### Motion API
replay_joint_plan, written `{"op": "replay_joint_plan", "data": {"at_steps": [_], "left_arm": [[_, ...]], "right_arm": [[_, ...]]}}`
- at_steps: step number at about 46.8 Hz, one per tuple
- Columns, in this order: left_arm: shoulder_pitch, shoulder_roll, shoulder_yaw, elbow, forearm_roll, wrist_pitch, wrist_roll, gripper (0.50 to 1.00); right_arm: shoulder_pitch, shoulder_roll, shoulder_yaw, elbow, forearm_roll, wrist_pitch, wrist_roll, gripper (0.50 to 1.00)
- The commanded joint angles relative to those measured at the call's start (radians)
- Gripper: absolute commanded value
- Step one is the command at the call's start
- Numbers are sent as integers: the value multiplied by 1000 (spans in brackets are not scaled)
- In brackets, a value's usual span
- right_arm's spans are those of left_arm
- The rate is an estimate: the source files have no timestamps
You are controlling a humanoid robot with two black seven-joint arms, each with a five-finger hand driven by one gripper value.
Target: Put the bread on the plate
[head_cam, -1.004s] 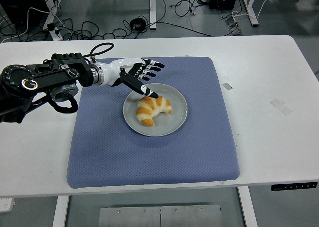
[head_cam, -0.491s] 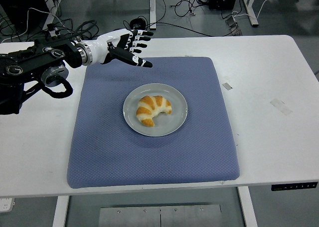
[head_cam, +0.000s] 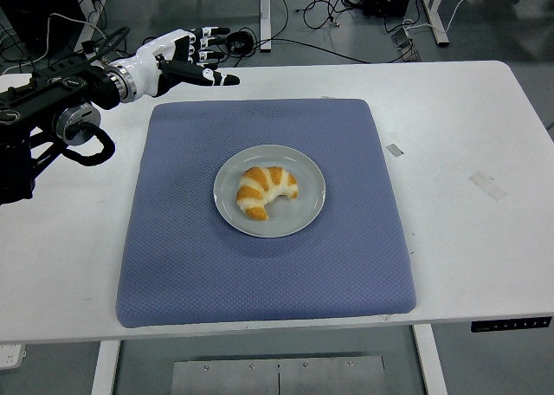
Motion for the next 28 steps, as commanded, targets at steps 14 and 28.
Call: {"op": "replay_joint_plan", "data": {"at_steps": [14,28], "left_arm": [[53,8,-70,6,-5,2,0,971],[69,5,-119,6,-5,4,0,971]], "right_arm": [[0,0,0,-1,0,-1,0,1000],[0,0,0,1,0,0,0,1000]]}}
